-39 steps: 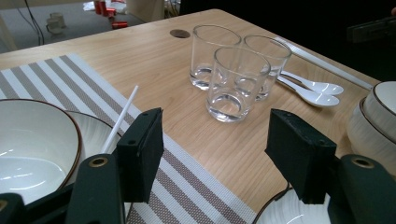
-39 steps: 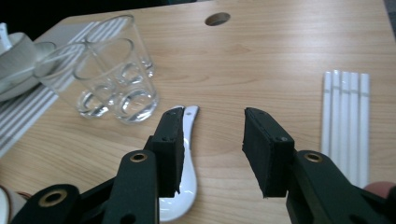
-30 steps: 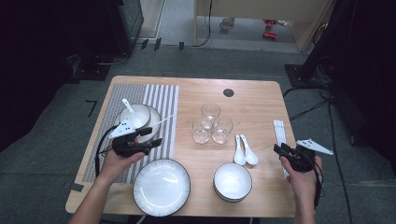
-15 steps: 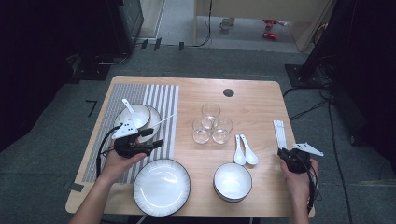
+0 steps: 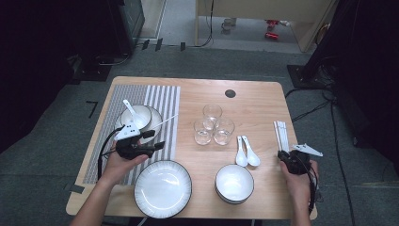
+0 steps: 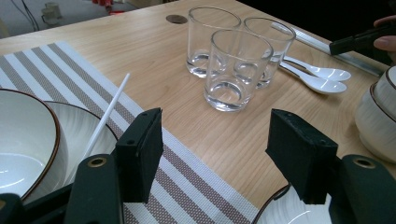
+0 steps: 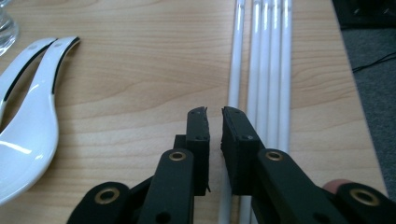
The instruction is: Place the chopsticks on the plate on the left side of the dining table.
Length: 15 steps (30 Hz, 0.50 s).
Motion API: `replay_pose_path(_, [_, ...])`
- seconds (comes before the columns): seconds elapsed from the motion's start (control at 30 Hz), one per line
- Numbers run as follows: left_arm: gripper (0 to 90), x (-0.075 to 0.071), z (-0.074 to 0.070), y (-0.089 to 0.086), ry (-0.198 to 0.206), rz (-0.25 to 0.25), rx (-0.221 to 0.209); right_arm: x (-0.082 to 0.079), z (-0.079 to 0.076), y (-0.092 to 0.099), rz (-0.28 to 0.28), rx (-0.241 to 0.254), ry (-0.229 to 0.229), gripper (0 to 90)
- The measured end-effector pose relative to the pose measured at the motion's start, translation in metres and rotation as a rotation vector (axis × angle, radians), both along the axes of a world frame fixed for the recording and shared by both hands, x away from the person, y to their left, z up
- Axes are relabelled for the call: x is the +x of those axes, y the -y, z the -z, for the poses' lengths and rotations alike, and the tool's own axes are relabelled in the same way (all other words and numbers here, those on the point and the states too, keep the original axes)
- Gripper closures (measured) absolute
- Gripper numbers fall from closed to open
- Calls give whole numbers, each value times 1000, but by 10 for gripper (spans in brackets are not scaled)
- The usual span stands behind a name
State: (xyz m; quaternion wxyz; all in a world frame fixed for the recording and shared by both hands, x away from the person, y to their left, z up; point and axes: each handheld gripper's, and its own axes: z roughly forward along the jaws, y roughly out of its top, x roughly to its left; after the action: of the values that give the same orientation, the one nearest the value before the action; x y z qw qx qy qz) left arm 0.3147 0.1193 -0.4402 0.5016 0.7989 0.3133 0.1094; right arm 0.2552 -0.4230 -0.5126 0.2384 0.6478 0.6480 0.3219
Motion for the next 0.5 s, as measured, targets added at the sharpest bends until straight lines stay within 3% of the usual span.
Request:
replay_pose_path(0.2, [361, 0, 0, -1, 1, -2, 2, -1, -3, -2, 37, -26, 40, 787])
replay_pose_path(0.3, [361, 0, 1, 0, 0, 0, 5, 0, 1, -2, 35, -49, 23, 794])
replay_pose_path(0.5, [361, 0, 1, 1, 1, 3, 8, 1, 1, -6, 18, -49, 21, 805])
